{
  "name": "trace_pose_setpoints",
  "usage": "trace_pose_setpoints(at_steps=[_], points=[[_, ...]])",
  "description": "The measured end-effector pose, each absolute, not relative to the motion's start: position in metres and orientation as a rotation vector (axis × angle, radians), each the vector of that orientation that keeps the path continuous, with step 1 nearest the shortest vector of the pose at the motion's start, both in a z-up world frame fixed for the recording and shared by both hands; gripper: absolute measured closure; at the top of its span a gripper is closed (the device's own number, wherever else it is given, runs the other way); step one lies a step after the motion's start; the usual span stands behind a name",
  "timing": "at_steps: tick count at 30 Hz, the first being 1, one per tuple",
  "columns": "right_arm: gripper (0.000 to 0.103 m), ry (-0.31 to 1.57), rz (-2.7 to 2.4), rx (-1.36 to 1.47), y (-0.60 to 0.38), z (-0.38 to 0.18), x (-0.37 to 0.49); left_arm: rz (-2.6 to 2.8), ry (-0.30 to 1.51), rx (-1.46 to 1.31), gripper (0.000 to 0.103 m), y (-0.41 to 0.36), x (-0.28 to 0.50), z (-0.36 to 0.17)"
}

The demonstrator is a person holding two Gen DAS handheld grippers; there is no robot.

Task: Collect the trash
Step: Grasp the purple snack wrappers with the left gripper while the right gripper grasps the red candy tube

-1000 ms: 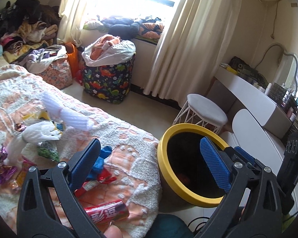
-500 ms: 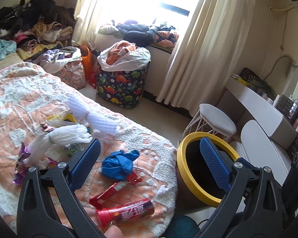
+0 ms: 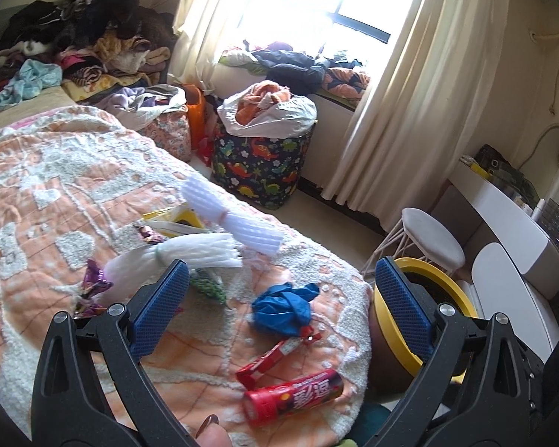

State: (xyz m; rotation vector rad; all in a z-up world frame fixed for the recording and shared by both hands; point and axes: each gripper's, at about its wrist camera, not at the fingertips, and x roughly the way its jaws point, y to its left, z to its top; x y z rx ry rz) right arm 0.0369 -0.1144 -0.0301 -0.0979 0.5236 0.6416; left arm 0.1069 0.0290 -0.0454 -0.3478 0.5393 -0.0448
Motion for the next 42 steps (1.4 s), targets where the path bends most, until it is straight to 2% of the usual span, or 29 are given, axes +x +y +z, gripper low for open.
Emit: trace_pose_setpoints(at_steps=[9, 28, 29, 32, 40, 42], points=[[0.029, 0.582, 0.741, -0.219, -0.084, -0.041, 0.044, 0.033, 0.565, -0.389, 0.011, 0.068, 0.097, -0.056], [0.030, 0.753, 0.897, -0.535, -0.018, -0.101, 0.071, 0.163, 0.689, -0.549, 0.012, 0.139, 0.085, -0.103], [0.034, 0.761, 0.908, -0.544, -0.015, -0.103, 0.070, 0.168, 0.696, -0.564, 0.013, 0.142, 0.085, -0.107], [0.037, 0.773, 0.923, -0.581, -0.006, -0.111, 0.070, 0.173, 0.721, -0.614, 0.022, 0.151, 0.086, -0.118], [0.056, 0.789, 0.954, -0.598, 0.014, -0.120, 0.064, 0.172, 0.728, -0.656, 0.051, 0.158, 0.084, -0.129], [0.064, 0.792, 0.961, -0.585, 0.017, -0.121, 0.061, 0.170, 0.729, -0.662, 0.058, 0.159, 0.085, -0.131]])
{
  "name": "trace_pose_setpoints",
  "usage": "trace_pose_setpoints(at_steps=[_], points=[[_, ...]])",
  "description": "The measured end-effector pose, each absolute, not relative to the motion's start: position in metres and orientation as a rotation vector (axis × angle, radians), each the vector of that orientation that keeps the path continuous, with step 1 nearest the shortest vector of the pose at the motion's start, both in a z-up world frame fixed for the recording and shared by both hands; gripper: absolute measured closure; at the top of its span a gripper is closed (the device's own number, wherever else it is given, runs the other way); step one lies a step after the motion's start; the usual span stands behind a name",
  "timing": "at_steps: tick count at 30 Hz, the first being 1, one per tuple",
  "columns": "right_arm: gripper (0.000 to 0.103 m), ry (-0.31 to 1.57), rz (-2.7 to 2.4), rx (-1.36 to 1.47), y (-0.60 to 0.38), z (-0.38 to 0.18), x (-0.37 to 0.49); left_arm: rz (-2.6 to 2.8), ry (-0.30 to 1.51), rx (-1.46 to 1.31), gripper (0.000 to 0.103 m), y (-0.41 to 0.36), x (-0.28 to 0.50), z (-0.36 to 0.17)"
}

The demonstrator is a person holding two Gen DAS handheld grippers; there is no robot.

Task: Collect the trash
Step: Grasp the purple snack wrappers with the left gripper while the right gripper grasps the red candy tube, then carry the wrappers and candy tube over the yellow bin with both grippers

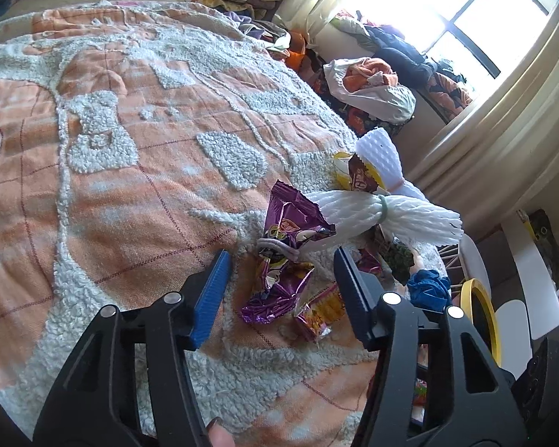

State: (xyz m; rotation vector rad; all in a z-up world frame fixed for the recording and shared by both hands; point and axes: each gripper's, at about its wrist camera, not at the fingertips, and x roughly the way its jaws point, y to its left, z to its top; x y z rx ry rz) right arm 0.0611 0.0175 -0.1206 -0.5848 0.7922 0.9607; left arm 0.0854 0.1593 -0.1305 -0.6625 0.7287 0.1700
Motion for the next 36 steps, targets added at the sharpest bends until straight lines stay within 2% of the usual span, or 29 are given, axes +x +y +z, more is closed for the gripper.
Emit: trace_pose_setpoints(at_steps=[2, 4, 10, 36], points=[[0.066, 0.795, 0.966, -0.565, 0.020, -0.120, 0.058, 0.167, 0.730, -0.672, 0.064, 0.161, 0.085, -0.133], [0.069, 0.792, 0.964, -0.554, 0.023, -0.121, 0.055, 0.161, 0.733, -0.681, 0.075, 0.163, 0.085, -0.134], [0.074, 0.788, 0.966, -0.489, 0.023, -0.116, 0.044, 0.151, 0.733, -0.697, 0.085, 0.161, 0.085, -0.135], [0.076, 0.703, 0.926, -0.115, -0.038, -0.069, 0.047, 0.056, 0.641, -0.574, 0.086, 0.118, 0.085, -0.080]])
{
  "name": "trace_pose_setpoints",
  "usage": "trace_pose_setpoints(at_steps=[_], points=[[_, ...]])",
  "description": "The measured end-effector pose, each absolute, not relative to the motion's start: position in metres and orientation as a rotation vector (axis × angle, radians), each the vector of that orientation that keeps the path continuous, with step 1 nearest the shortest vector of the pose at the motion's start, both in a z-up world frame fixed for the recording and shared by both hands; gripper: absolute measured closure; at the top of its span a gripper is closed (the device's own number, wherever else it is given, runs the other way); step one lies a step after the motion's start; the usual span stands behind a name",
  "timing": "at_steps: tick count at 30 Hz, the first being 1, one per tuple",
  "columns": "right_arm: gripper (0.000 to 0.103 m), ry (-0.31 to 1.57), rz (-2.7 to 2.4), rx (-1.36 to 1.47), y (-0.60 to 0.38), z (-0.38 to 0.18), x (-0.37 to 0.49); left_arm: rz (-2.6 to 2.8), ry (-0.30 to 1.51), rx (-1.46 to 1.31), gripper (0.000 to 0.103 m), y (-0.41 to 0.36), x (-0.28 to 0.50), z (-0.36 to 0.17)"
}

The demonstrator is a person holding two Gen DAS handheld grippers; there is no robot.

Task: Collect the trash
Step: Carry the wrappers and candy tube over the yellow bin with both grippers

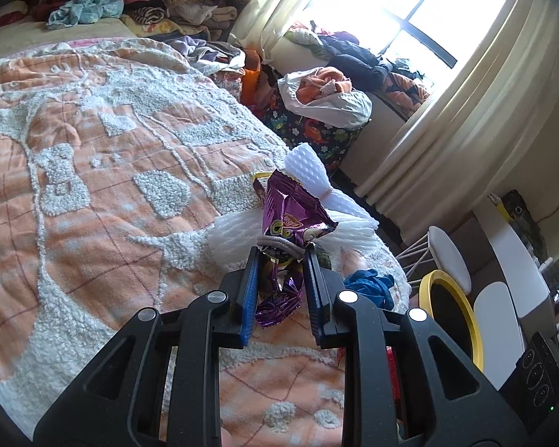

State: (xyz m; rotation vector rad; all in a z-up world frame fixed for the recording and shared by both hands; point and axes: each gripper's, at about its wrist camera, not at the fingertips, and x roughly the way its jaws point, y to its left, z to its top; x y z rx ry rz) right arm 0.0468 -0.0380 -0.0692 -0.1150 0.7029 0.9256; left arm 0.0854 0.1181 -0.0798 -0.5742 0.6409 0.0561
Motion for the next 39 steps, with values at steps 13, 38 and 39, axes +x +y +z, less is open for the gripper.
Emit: trace_pose_setpoints(at_steps=[13, 38, 39], points=[[0.076, 0.653, 0.839, -0.053, -0.074, -0.052, 0.054, -0.019, 0.641, -0.503, 0.086, 0.082, 0.089, -0.068], [0.076, 0.593, 0.701, 0.034, -0.131, -0.033, 0.067, -0.139, 0.643, -0.406, 0.086, 0.026, 0.097, -0.051], [0.076, 0.592, 0.697, 0.037, -0.134, -0.033, 0.067, -0.143, 0.643, -0.403, 0.086, 0.024, 0.097, -0.050]])
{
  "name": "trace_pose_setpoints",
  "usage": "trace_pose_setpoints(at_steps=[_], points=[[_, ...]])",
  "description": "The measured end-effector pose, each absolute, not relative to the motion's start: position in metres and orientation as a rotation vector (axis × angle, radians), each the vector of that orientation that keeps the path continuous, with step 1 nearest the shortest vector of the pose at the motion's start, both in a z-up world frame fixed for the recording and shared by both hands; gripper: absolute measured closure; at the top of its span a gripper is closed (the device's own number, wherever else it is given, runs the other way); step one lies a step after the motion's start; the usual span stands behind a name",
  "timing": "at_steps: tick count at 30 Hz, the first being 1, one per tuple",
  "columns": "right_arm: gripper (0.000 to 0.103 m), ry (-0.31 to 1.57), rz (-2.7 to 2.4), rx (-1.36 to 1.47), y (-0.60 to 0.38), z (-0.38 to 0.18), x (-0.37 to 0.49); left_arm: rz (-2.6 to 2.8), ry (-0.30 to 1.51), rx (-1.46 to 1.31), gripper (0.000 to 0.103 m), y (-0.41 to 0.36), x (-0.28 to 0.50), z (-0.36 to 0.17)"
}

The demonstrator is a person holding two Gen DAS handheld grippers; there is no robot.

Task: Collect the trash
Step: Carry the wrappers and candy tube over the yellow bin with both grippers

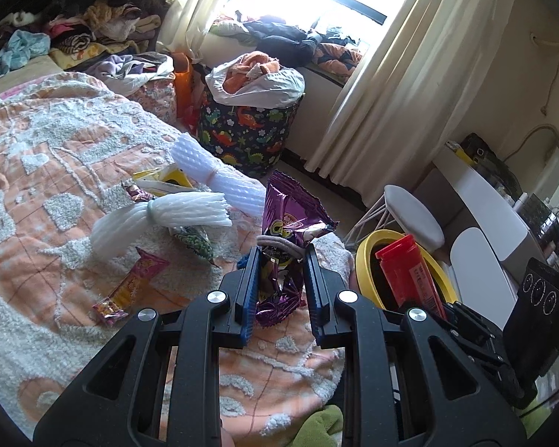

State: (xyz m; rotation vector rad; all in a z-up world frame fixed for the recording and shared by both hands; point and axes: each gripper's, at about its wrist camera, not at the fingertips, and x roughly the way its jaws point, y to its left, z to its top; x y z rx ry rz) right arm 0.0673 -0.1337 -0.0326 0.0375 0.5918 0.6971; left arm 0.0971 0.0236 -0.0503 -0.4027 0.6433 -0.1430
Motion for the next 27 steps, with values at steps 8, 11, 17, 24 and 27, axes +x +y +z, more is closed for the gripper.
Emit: trace_pose_setpoints(at_steps=[8, 11, 17, 24, 27], points=[[0.077, 0.574, 0.666, 0.058, -0.146, -0.030, 0.069, -0.172, 0.637, -0.379, 0.086, 0.009, 0.100, -0.043], [0.077, 0.566, 0.652, 0.066, -0.149, -0.029, 0.069, -0.185, 0.636, -0.368, 0.086, 0.002, 0.100, -0.041], [0.077, 0.553, 0.630, 0.084, -0.159, -0.027, 0.071, -0.210, 0.637, -0.350, 0.086, -0.011, 0.103, -0.039], [0.077, 0.538, 0.596, 0.103, -0.172, -0.025, 0.073, -0.247, 0.641, -0.326, 0.086, -0.030, 0.106, -0.038], [0.076, 0.534, 0.577, 0.111, -0.177, -0.024, 0.074, -0.262, 0.643, -0.314, 0.086, -0.038, 0.106, -0.037]])
